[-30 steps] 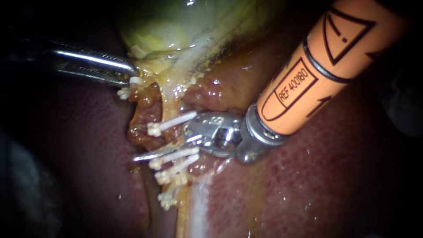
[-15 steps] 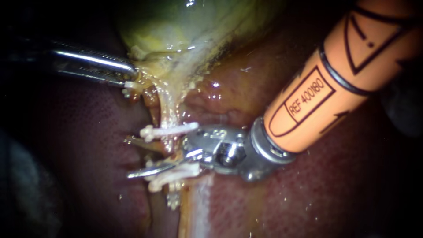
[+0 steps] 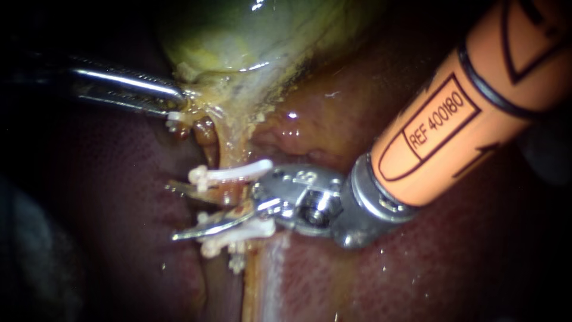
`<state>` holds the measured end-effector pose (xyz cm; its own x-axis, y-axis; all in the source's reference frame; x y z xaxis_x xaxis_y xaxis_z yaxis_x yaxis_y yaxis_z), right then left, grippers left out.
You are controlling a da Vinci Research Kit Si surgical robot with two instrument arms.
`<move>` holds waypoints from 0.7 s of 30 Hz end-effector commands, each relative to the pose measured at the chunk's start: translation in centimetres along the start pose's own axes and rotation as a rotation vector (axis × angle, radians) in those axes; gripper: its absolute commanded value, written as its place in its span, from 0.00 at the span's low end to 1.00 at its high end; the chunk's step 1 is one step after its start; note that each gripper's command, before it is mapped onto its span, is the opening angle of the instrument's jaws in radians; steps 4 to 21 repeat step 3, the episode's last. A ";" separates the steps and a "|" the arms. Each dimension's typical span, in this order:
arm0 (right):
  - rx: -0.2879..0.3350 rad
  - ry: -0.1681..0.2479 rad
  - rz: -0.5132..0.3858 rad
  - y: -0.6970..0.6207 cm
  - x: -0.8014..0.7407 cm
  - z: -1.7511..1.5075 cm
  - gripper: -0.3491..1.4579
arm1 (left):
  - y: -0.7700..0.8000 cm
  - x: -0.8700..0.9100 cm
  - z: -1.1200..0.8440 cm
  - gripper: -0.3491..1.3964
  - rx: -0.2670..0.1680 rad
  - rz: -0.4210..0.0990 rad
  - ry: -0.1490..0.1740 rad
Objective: Go to the cutting position right tube
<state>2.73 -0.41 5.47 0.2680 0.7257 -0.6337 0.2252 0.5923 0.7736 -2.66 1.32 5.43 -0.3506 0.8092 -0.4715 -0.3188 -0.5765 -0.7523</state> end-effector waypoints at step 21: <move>-0.007 0.002 0.016 0.02 -0.02 0.00 0.89 | 0.00 0.00 0.00 0.00 0.000 0.000 0.000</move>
